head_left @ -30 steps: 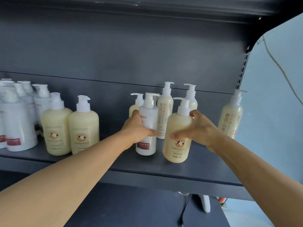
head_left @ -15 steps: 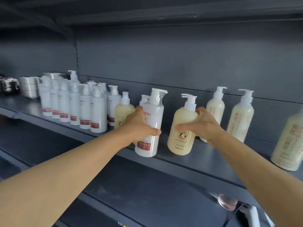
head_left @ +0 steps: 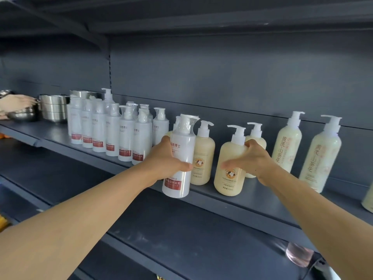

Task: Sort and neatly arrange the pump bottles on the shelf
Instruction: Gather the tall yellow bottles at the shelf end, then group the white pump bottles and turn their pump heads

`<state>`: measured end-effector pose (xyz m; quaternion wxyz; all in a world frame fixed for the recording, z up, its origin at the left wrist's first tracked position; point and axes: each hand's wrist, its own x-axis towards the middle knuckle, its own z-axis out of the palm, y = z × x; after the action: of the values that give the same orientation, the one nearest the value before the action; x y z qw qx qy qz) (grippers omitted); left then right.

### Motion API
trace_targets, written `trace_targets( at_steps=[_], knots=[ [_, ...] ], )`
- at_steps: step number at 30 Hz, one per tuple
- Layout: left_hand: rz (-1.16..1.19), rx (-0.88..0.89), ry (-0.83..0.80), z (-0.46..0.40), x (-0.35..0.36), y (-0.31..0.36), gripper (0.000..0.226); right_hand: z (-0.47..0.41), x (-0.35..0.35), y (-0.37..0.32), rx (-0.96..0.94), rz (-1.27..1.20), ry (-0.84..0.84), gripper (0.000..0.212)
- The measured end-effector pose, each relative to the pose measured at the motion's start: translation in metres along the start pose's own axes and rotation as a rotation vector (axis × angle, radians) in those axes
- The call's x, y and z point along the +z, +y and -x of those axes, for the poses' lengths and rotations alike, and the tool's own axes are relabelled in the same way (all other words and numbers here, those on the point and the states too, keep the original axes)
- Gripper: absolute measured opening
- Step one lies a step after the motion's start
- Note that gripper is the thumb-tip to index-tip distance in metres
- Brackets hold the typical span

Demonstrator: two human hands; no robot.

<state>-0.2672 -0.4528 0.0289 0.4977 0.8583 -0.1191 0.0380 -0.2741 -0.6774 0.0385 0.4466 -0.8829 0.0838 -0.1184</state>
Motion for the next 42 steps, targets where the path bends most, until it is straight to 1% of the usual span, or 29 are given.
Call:
trace_targets(
  at_steps=[6, 13, 17, 18, 20, 23, 28, 35, 42],
  knots=[
    [-0.01, 0.032, -0.056, -0.011, -0.024, -0.018, 0.066, 0.004, 0.012, -0.008, 0.046, 0.027, 0.063, 0.076],
    [0.009, 0.081, -0.101, -0.017, -0.059, -0.039, 0.061, 0.019, 0.025, -0.017, 0.127, 0.025, 0.134, 0.076],
    [0.007, 0.086, -0.129, -0.018, -0.076, -0.052, 0.064, 0.037, 0.035, -0.028, 0.164, 0.104, 0.232, 0.091],
    [0.01, 0.085, -0.13, -0.018, -0.081, -0.055, 0.064, 0.043, 0.037, -0.034, 0.156, 0.157, 0.28, 0.093],
    [0.018, 0.085, -0.126, -0.017, -0.09, -0.06, 0.063, 0.053, 0.041, -0.045, 0.104, 0.276, 0.385, 0.09],
    [0.015, 0.084, -0.117, -0.013, -0.104, -0.068, 0.062, 0.064, 0.051, -0.064, 0.027, 0.326, 0.443, 0.082],
    [0.028, 0.066, -0.097, -0.013, -0.129, -0.084, 0.064, 0.07, 0.086, -0.095, -0.086, 0.321, 0.379, 0.073],
    [0.029, 0.028, -0.032, -0.022, -0.161, -0.104, 0.067, 0.049, 0.143, -0.121, -0.167, 0.23, 0.253, 0.064],
    [0.051, -0.021, 0.042, -0.04, -0.184, -0.124, 0.068, 0.009, 0.186, -0.144, -0.26, 0.133, 0.15, 0.064]
  ],
)
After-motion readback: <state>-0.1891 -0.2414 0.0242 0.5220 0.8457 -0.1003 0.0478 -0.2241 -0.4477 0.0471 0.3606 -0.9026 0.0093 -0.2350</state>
